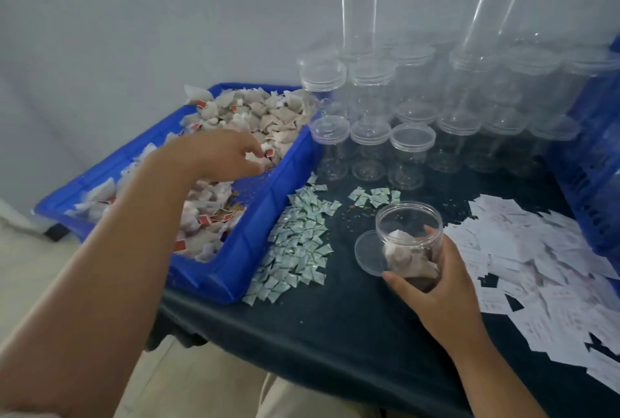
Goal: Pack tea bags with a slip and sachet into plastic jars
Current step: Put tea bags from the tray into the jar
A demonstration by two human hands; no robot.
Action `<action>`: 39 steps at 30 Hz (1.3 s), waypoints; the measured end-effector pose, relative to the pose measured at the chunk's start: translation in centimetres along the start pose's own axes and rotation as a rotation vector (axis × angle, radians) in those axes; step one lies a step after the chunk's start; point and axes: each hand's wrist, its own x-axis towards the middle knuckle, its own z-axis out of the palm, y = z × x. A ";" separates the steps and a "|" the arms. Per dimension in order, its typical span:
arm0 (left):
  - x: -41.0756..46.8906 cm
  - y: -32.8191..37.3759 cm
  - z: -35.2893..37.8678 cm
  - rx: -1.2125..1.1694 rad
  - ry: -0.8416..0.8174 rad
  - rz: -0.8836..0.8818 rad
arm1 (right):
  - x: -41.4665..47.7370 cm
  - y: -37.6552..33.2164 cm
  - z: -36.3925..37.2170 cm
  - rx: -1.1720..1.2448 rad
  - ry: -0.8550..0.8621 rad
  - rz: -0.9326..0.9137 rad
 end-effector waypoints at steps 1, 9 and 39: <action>0.9 -2.5 0.6 0.077 -0.058 -0.130 | 0.0 0.0 0.1 -0.007 -0.004 0.001; 4.5 -11.7 8.6 -0.038 -0.084 -0.595 | -0.1 -0.6 0.6 -0.004 0.019 -0.025; 1.2 0.1 2.0 -0.773 0.674 0.054 | 0.4 0.1 0.5 0.010 0.037 -0.034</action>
